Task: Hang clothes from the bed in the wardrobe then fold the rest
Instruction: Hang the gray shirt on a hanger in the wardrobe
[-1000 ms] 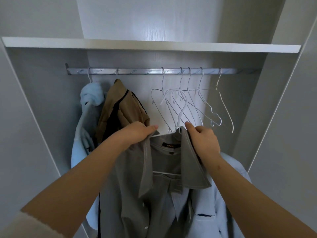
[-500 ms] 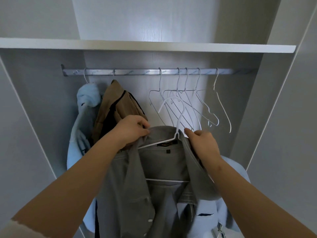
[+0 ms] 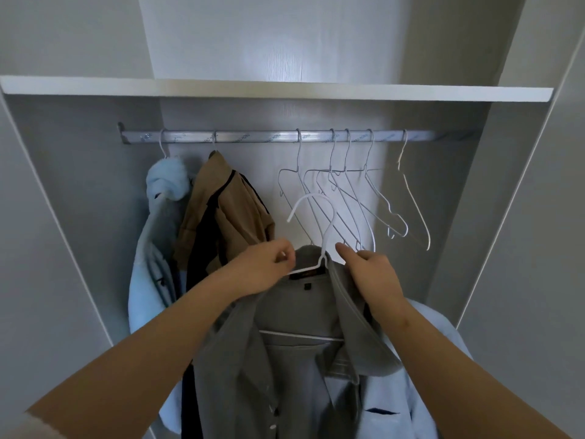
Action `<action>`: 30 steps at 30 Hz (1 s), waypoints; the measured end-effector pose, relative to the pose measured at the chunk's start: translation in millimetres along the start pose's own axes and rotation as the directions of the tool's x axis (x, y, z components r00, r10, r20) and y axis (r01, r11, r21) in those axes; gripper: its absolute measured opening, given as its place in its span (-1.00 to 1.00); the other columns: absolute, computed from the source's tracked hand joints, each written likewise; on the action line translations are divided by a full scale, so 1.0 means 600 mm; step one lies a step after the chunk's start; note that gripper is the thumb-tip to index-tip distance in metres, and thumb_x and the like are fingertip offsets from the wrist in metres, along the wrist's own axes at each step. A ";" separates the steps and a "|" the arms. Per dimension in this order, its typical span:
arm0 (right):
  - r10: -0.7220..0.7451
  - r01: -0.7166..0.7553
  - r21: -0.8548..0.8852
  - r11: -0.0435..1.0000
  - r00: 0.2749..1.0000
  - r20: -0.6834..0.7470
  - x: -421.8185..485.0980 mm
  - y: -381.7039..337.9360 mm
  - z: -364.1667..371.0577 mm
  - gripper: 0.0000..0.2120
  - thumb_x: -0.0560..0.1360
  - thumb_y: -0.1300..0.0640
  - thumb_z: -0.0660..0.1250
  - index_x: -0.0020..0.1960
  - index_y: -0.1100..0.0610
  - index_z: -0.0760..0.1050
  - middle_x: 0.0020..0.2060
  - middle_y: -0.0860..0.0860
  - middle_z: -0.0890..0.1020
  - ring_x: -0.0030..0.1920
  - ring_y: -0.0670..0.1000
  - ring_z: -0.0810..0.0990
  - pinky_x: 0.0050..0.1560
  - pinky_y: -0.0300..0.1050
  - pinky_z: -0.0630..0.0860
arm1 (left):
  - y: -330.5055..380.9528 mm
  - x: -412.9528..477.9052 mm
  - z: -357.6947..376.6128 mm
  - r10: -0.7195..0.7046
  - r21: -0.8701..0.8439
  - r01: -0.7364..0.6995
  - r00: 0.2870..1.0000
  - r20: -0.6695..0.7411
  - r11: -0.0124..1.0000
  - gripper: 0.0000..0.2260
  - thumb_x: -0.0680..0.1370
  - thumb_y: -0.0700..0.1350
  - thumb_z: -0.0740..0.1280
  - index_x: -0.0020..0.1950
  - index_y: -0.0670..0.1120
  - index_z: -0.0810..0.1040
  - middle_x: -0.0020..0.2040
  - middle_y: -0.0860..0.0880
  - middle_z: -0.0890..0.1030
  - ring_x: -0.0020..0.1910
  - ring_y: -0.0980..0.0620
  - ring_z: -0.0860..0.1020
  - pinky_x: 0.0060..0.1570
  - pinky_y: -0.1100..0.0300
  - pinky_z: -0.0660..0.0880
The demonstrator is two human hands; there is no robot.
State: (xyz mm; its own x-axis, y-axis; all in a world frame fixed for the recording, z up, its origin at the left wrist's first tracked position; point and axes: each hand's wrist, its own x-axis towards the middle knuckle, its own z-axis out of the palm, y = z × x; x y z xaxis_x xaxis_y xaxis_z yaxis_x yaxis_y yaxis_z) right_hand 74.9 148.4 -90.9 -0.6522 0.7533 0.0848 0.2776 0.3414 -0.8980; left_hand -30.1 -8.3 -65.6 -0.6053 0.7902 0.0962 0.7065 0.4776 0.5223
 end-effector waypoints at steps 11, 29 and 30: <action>-0.537 0.532 -0.325 0.782 0.840 0.080 -0.007 -0.013 0.005 -0.79 0.47 -0.01 0.34 -0.06 0.14 0.56 -0.14 0.03 0.58 -0.03 0.06 0.46 0.00 -0.12 0.32 | -0.006 0.013 0.035 0.019 -0.240 -0.106 0.940 -0.341 0.965 -0.83 0.45 -0.03 0.41 -0.30 0.18 0.52 -0.19 0.10 0.62 -0.10 0.12 0.55 -0.03 0.11 0.50; 0.188 -0.312 0.249 0.917 0.887 0.421 0.034 -0.007 -0.032 -0.89 0.46 0.20 0.39 -0.24 0.09 0.60 -0.27 0.06 0.65 -0.28 -0.01 0.59 -0.28 -0.20 0.53 | -0.028 0.004 -0.001 -0.048 -0.425 0.008 0.995 -0.084 0.905 -0.78 0.37 -0.14 0.50 -0.04 0.07 0.59 0.00 0.05 0.60 0.00 0.18 0.52 -0.10 0.43 0.42; 0.135 -0.182 0.101 0.978 0.925 0.355 0.034 -0.005 -0.032 -0.84 0.47 0.22 0.36 -0.27 0.06 0.58 -0.28 0.01 0.62 -0.27 -0.06 0.55 -0.27 -0.24 0.49 | -0.029 0.004 -0.001 -0.044 -0.405 0.008 0.996 -0.081 0.914 -0.79 0.37 -0.13 0.50 -0.05 0.07 0.60 0.00 0.06 0.60 0.00 0.18 0.52 -0.08 0.42 0.41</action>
State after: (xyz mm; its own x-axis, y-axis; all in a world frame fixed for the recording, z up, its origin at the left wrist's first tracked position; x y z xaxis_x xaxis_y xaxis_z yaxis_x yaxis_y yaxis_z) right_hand 74.3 173.3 -78.4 -0.8160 0.5438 -0.1960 0.3186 0.1401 -0.9375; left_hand -44.4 -14.9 -74.0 -0.6637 0.7345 0.1415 0.4930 0.2873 0.8212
